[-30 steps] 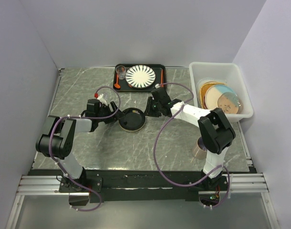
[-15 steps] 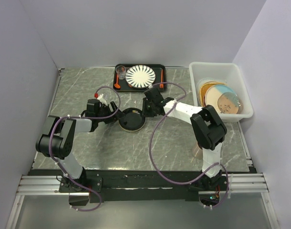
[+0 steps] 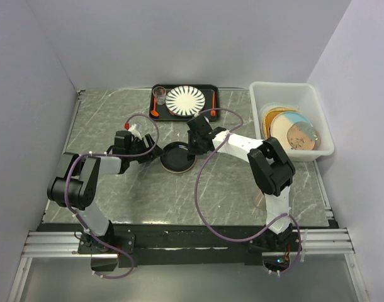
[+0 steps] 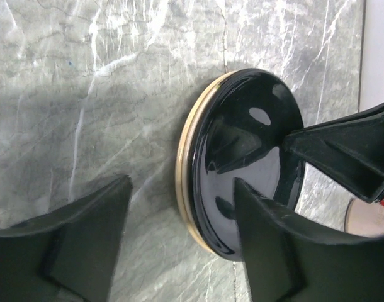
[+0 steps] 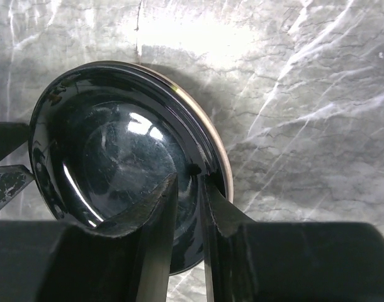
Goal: Place the plates into the plastic bin on the countertop
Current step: Pick up the plate at the center of the board.
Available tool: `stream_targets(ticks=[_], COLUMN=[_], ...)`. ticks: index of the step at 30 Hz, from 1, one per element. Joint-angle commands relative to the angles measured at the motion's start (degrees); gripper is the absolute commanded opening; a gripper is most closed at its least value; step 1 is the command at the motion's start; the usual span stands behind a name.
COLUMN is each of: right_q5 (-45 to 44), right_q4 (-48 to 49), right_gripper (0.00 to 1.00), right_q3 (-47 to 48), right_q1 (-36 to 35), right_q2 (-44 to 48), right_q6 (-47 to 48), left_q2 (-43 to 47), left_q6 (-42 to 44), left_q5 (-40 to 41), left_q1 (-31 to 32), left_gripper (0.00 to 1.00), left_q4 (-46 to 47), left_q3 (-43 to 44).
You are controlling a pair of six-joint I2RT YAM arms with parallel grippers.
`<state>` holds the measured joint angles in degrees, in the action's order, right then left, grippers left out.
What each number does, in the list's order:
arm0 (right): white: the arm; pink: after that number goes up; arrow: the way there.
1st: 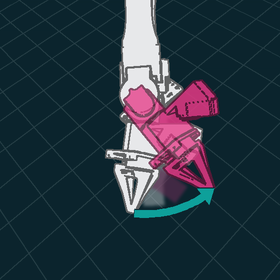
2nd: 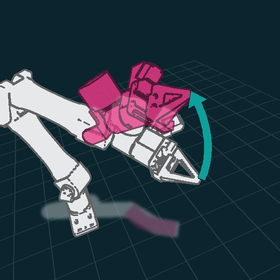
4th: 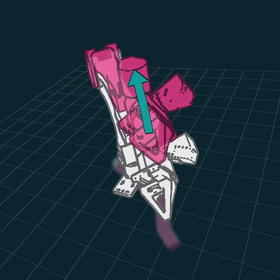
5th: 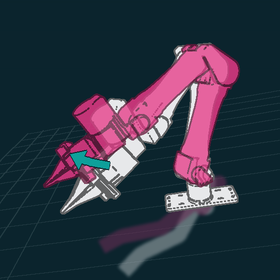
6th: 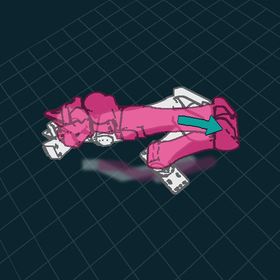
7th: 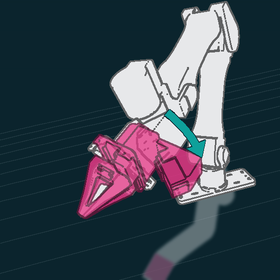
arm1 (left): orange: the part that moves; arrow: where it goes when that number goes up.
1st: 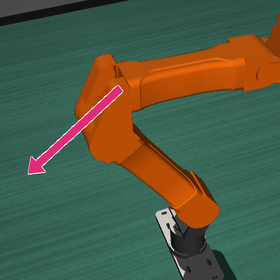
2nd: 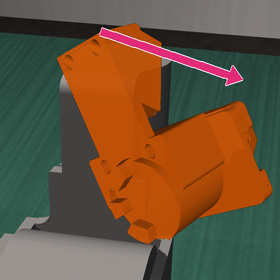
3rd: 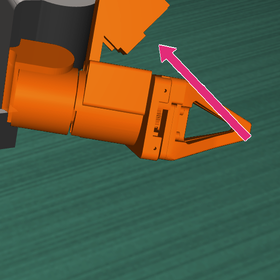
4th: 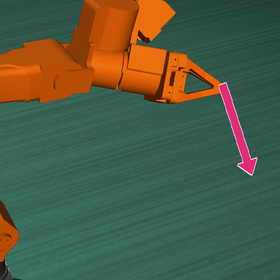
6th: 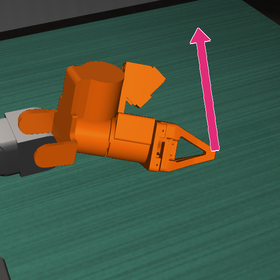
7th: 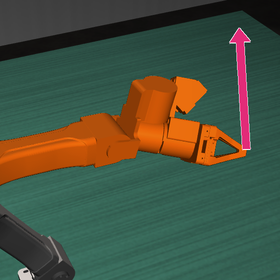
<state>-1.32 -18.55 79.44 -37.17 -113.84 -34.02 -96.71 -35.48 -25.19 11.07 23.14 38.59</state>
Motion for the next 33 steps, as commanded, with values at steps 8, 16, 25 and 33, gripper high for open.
stream_targets(ticks=[8, 16, 25, 33], right_q5=[-1.7, -1.7, -2.8, -1.9], right_q4=[1.0, 3.9, 3.8, 4.8], right_gripper=[0.29, 0.32, 0.33, 0.34], right_q3=[-1.1, -5.2, -7.0, -8.8], right_q1=[-0.4, -0.4, -0.4, -0.4], right_q2=[2.8, 9.9, 12.5, 14.3], right_q6=[0.8, 0.8, 0.7, 0.4], left_q2=[1.0, -1.8, -0.6, 6.2], left_q6=[0.3, 0.3, 0.1, -0.5], left_q5=[-3.5, -3.3, -2.1, 0.8], left_q1=[0.2, 1.2, 1.4, 1.4], left_gripper=[0.44, 0.21, 0.01, 0.01], left_q4=[2.6, 2.6, 3.2, 2.2], left_q3=[-0.7, 0.5, -0.7, -2.6])
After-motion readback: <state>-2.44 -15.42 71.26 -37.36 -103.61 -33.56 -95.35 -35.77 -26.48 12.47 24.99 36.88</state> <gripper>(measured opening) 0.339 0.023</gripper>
